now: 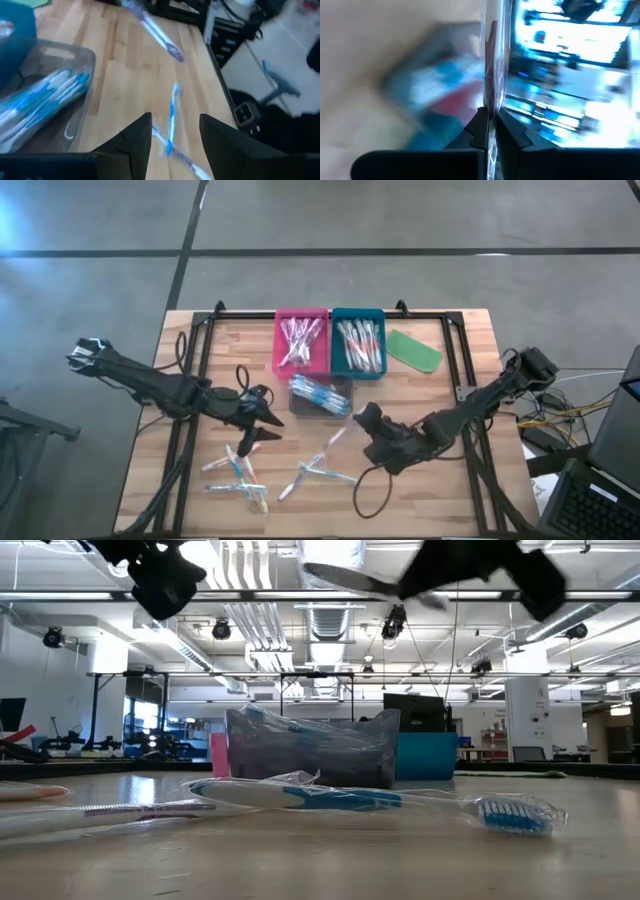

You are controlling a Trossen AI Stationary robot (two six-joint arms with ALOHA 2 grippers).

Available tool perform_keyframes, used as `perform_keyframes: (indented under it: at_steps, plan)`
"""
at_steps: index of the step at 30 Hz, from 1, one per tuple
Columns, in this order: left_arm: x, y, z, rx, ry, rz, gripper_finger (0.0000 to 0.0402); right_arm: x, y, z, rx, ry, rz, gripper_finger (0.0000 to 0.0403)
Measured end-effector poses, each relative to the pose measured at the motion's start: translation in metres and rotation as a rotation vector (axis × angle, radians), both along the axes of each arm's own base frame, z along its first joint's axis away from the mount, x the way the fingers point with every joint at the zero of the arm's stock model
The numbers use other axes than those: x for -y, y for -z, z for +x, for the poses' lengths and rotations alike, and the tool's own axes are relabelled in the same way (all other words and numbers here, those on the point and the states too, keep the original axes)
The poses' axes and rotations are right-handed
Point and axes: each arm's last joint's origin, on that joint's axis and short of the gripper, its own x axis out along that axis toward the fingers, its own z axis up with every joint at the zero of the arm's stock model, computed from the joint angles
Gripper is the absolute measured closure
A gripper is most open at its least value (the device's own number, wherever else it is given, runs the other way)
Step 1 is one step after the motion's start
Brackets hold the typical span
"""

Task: Pick & Place Toothbrushes
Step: Put the purple toothbrush into the pink bin

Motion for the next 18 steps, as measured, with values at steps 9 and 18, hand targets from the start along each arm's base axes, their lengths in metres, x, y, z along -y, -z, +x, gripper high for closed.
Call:
perform_keyframes:
  at_steps: [9,18]
  plan:
    - [-0.011,0.010,0.028,-0.044,-0.113,-0.262,0.0232,-0.022,-0.006,0.045,-0.078,0.004,-0.417,0.0390]
    - [-0.022,0.015,0.049,-0.146,-0.059,-0.413,0.0232,-0.037,-0.004,0.069,-0.128,-0.010,-0.530,0.0390]
